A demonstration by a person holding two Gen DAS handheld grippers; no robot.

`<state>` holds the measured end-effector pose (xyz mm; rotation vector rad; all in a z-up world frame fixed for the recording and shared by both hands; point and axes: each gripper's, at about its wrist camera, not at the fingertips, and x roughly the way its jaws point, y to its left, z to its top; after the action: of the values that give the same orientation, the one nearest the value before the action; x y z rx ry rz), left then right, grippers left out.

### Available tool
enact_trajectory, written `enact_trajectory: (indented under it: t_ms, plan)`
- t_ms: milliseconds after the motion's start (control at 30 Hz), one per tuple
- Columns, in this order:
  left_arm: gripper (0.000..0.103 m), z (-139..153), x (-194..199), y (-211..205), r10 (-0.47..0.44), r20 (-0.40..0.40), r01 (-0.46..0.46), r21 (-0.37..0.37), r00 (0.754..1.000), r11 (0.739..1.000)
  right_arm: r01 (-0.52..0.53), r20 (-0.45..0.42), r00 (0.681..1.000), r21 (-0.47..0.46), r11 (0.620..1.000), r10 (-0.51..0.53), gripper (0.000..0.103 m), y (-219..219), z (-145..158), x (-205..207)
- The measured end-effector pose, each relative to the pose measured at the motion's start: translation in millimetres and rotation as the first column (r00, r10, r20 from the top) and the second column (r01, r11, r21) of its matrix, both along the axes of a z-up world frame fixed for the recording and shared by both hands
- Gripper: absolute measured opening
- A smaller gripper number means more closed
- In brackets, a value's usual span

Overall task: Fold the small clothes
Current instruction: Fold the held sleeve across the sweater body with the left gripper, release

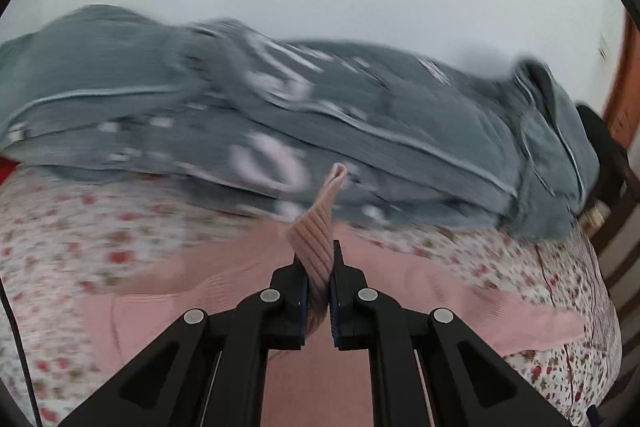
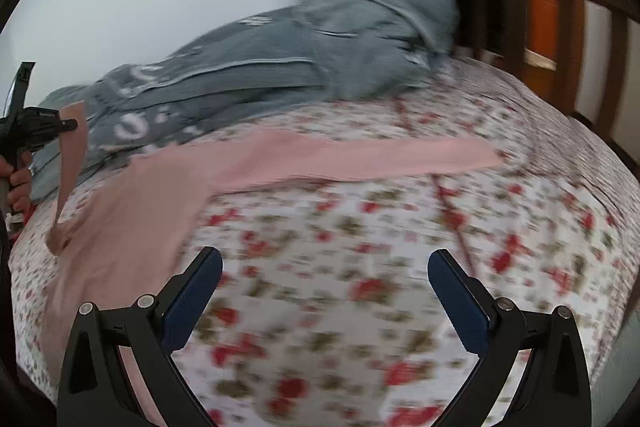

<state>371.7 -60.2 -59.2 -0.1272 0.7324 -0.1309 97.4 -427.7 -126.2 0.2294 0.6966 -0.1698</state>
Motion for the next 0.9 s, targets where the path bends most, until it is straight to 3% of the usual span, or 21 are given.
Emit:
enact_trajectory:
  t_ms: [233, 367, 433, 467, 500, 533, 567, 600, 633, 733, 900]
  plan:
    - [0.009, -91.3, 16.3, -106.3, -0.146, -0.193, 0.154, 0.024, 0.97, 0.988, 0.136, -0.056, 0.989, 0.029, 0.99, -0.134, 0.102, -54.4, -29.8, -6.1]
    - [0.009, -116.7, 7.1, -125.0, -0.197, -0.238, 0.21, 0.027, 0.951, 0.977, 0.136, -0.036, 0.991, 0.108, 0.985, -0.132, 0.102, -75.1, -37.0, 3.3]
    - [0.014, -122.1, 3.4, -131.2, -0.231, -0.254, 0.246, 0.028, 0.939, 0.969, 0.139, -0.037, 0.99, 0.122, 0.983, -0.136, 0.097, -78.2, -38.9, 11.3]
    - [0.018, -124.3, 1.3, -132.7, -0.258, -0.272, 0.272, 0.014, 0.927, 0.962, 0.143, -0.041, 0.989, 0.121, 0.982, -0.139, 0.094, -79.1, -40.0, 16.3]
    - [0.038, -126.4, 0.3, -134.2, -0.301, -0.304, 0.309, -0.022, 0.904, 0.951, 0.144, -0.048, 0.989, 0.12, 0.982, -0.139, 0.093, -79.9, -40.9, 22.5]
    - [0.067, -126.9, 0.4, -133.5, -0.325, -0.328, 0.327, -0.049, 0.887, 0.944, 0.145, -0.057, 0.989, 0.121, 0.982, -0.139, 0.091, -80.5, -42.2, 29.2]
    - [0.078, -123.9, -0.7, -126.7, -0.342, -0.346, 0.334, -0.085, 0.874, 0.939, 0.15, -0.068, 0.987, 0.123, 0.981, -0.142, 0.086, -81.4, -43.6, 35.6]
    - [0.082, -119.3, -3.0, -119.4, -0.333, -0.333, 0.319, -0.096, 0.882, 0.943, 0.16, -0.075, 0.986, 0.128, 0.979, -0.152, 0.083, -83.7, -44.7, 41.0]
    - [0.082, -110.9, -9.4, -108.7, -0.31, -0.296, 0.293, -0.1, 0.904, 0.951, 0.174, -0.075, 0.983, 0.137, 0.975, -0.165, 0.08, -86.2, -46.1, 46.2]
    - [0.083, -90.3, -17.8, -78.6, -0.277, -0.238, 0.267, -0.074, 0.931, 0.961, 0.191, -0.094, 0.98, 0.169, 0.967, -0.177, 0.078, -95.1, -52.3, 63.9]
    - [0.085, -73.3, -24.2, -20.9, -0.194, -0.186, 0.185, -0.064, 0.963, 0.981, 0.242, -0.116, 0.968, 0.168, 0.956, -0.224, 0.067, -108.0, -57.2, 84.6]
